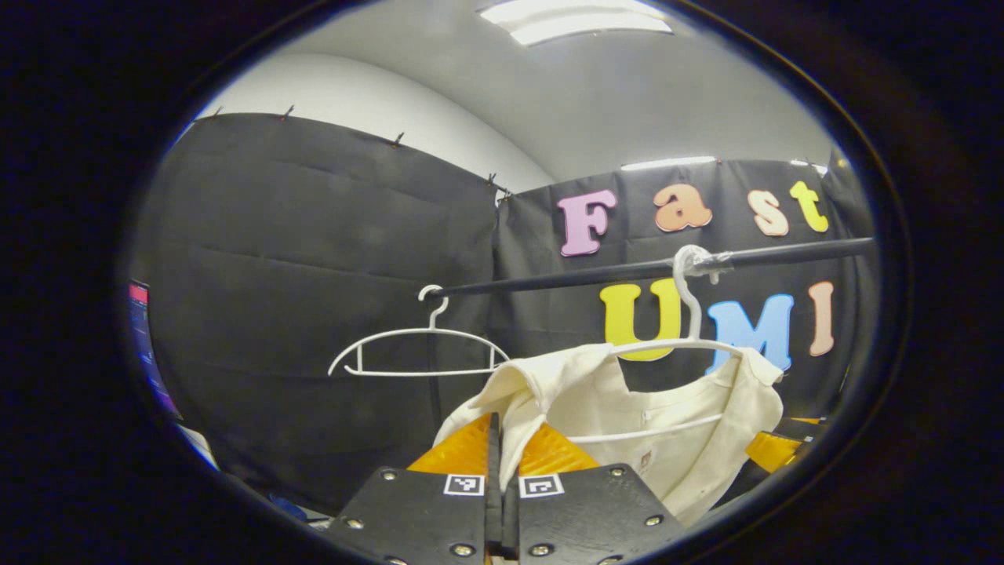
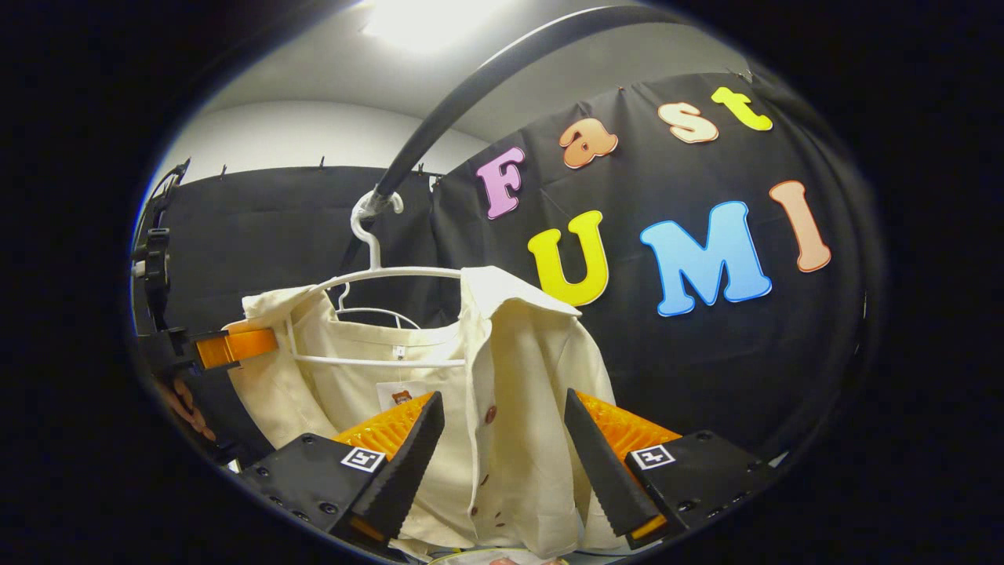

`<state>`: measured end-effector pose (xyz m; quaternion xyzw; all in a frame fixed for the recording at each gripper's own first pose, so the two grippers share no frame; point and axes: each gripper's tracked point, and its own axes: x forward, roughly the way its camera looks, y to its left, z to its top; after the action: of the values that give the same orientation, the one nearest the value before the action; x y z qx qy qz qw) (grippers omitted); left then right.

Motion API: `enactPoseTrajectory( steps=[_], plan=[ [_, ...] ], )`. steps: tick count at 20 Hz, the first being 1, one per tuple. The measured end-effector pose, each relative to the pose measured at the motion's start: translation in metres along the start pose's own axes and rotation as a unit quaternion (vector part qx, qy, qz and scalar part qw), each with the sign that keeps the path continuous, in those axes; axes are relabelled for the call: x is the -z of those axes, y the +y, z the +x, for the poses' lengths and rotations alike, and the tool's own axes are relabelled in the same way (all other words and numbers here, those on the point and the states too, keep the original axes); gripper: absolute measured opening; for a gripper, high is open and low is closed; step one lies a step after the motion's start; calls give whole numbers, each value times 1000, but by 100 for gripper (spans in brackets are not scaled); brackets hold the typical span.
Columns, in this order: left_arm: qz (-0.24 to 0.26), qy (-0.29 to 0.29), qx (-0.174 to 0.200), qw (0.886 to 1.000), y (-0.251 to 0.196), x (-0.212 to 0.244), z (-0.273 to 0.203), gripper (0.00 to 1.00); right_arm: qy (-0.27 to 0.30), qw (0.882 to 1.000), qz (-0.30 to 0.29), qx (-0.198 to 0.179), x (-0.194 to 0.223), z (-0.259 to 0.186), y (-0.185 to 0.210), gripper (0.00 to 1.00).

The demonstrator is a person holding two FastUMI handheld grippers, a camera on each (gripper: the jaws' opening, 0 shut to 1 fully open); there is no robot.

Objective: Grasp the clothes on the hanger with both hands and then place them into the laundry hamper below.

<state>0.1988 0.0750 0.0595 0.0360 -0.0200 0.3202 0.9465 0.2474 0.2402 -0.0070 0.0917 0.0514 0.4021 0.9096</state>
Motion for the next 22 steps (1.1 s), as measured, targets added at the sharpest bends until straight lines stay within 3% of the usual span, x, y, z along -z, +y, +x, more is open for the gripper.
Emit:
enactPoseTrajectory(
  steps=[5, 11, 16, 17, 19, 22],
  plan=[
    [4, 8, 10, 1000, 4, -19, 2, 1, -2, 1000, -10, -8, -4, 21, 16, 98],
    [-4, 19, 36, 999, 20, -37, 12, 1, -2, 998, -36, 60, 0, 57, 4, 98],
    [-15, 46, 59, 997, 63, -26, 16, 1, -2, 992, -81, 101, 5, 69, 4, 96],
    [-18, 54, 65, 996, 71, -19, 17, 1, -1, 990, -89, 108, 5, 70, 3, 89],
    [-33, 68, 81, 994, 81, -4, 17, 2, -2, 987, -104, 124, 2, 71, -7, 65],
    [-42, 76, 94, 992, 89, 4, 25, 1, 13, 988, -98, 122, 7, 83, -17, 63]
  ],
)
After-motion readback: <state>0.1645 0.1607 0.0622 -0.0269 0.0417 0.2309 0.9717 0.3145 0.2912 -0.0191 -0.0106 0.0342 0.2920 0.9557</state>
